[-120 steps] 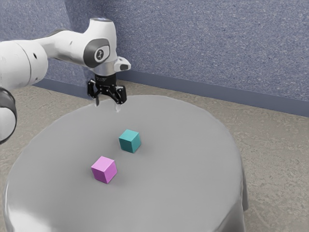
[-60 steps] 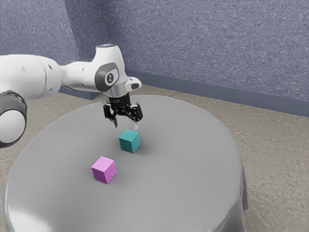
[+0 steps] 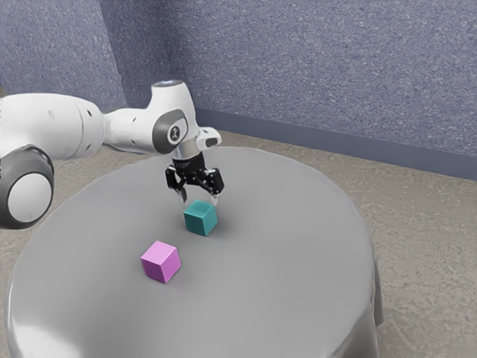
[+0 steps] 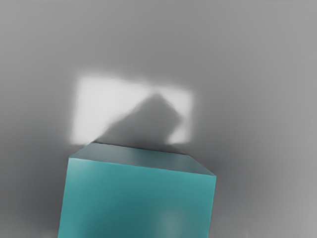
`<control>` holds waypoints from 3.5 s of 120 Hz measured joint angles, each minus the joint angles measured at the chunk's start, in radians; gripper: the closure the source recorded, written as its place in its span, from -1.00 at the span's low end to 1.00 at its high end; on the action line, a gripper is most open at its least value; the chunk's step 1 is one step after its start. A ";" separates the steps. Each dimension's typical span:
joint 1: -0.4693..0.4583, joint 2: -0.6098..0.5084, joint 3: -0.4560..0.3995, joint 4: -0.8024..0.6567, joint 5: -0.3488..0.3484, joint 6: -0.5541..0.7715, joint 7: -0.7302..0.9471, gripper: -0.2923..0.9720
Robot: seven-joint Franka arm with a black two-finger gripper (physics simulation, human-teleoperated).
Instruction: Pick up the blue block with one arm, and put the blue block on the pink block with one arm
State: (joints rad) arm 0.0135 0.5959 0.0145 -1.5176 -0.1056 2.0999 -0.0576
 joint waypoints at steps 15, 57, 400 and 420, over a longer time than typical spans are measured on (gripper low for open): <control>0.003 0.012 -0.001 0.005 0.000 0.009 0.025 -0.54; 0.003 0.014 -0.001 -0.037 -0.012 0.041 0.076 -0.54; 0.034 -0.644 -0.054 -0.459 0.134 0.004 0.059 -0.45; 0.015 -0.656 -0.013 -0.118 0.136 -0.271 0.086 -0.50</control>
State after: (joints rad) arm 0.0288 -0.0603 0.0013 -1.6353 0.0302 1.8288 0.0288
